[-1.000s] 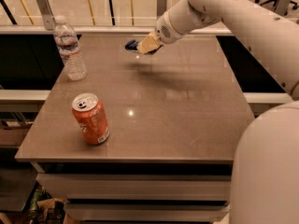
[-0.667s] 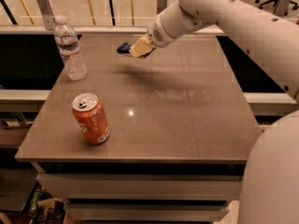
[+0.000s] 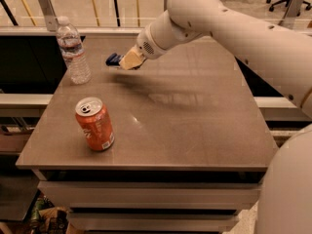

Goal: Move rxbar blueberry near water bottle

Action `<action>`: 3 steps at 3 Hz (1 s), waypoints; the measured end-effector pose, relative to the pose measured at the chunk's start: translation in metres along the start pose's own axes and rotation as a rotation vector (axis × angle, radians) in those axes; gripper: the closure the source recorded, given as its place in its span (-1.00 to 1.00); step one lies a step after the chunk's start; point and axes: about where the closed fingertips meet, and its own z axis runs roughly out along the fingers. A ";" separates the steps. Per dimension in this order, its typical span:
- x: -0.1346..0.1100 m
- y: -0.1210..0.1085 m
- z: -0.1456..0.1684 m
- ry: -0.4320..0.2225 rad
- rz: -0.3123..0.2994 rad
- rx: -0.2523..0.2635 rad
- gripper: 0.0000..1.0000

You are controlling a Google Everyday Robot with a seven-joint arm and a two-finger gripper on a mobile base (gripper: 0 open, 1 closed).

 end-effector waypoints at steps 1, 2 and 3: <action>-0.005 0.018 0.014 -0.002 -0.034 -0.042 1.00; -0.007 0.031 0.026 0.000 -0.059 -0.083 1.00; -0.003 0.032 0.037 -0.008 -0.063 -0.122 1.00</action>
Offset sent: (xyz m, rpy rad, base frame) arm -0.0214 0.0473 -0.0206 -0.0013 0.0212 0.1482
